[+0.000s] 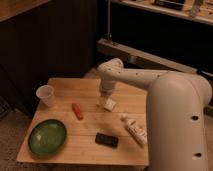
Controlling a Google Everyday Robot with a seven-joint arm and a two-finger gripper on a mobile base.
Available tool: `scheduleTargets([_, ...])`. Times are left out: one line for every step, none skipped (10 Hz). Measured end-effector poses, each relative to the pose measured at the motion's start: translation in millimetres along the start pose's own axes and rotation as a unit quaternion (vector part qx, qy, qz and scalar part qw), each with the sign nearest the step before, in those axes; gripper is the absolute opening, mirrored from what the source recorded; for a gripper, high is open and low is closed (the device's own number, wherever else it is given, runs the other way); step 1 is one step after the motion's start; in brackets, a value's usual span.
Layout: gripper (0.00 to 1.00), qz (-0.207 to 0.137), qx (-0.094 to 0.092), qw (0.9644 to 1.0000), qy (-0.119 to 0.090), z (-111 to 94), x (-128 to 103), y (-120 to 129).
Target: Place the white sponge in the ceramic bowl
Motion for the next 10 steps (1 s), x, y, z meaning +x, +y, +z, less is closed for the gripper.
scheduleTargets([0.80,-0.002,-0.007,0.9999,-0.007,2.9,3.1,-6.8])
scheduleTargets([0.80,-0.002,-0.017,0.9998,-0.014,7.7,10.6,-18.3])
scheduleTargets([0.80,0.000,-0.031,0.9992,-0.027,17.1,20.7,-26.7])
scheduleTargets([0.80,0.002,-0.039,0.9986,-0.035,25.2,31.0,-33.1])
scheduleTargets([0.80,0.005,-0.041,0.9982,-0.042,33.4,41.0,-35.4])
scheduleTargets([0.80,0.007,-0.039,0.9980,-0.049,42.0,46.5,-34.5])
scheduleTargets([0.80,0.005,-0.033,0.9979,-0.055,47.0,46.4,-32.4])
scheduleTargets([0.80,0.006,-0.031,0.9979,-0.056,51.1,45.4,-28.7])
scheduleTargets([0.80,0.007,-0.033,0.9983,-0.047,51.6,42.0,-28.0])
scheduleTargets([0.80,0.006,-0.035,0.9984,-0.043,50.6,35.6,-30.1])
